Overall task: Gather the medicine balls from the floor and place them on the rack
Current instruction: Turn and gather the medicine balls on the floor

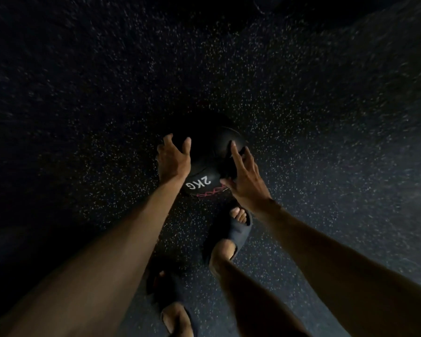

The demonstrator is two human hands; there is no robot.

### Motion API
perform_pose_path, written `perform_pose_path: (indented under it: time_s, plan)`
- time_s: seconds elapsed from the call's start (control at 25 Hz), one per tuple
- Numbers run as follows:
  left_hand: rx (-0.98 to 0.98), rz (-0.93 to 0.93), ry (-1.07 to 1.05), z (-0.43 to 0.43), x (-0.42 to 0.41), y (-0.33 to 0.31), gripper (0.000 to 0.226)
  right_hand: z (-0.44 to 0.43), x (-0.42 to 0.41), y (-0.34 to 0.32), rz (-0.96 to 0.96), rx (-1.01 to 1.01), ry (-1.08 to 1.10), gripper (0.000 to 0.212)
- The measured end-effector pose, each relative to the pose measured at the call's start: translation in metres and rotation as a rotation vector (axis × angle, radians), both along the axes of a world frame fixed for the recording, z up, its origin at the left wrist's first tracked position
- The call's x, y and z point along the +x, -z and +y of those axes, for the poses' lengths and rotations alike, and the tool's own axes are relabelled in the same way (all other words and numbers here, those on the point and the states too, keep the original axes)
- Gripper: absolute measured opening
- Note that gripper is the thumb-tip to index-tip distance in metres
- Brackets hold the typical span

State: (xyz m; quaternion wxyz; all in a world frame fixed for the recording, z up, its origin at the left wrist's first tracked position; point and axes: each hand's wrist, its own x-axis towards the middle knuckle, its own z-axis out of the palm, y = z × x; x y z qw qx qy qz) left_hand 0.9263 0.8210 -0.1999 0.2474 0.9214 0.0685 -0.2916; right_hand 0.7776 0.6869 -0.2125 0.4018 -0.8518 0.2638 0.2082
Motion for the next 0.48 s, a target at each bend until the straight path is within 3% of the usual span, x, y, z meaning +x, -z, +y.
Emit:
perform_pose_path:
  time_s: [0.12, 0.28, 0.36, 0.48]
  plan:
    - [-0.016, -0.077, 0.173, 0.013, 0.0, -0.011, 0.07, -0.007, 0.049, -0.003, 0.036, -0.045, -0.014, 0.101]
    - [0.006, -0.033, 0.342, 0.03, -0.015, -0.01, 0.113, -0.012, 0.117, -0.008, 0.119, -0.08, 0.034, 0.099]
    - [0.024, -0.027, 0.342, 0.026, -0.011, -0.006, 0.123, -0.01, 0.148, -0.009, 0.166, -0.074, 0.095, 0.096]
    - [0.035, 0.002, 0.25, 0.013, 0.024, -0.002, 0.117, -0.014, 0.166, -0.004, 0.135, -0.05, 0.111, 0.09]
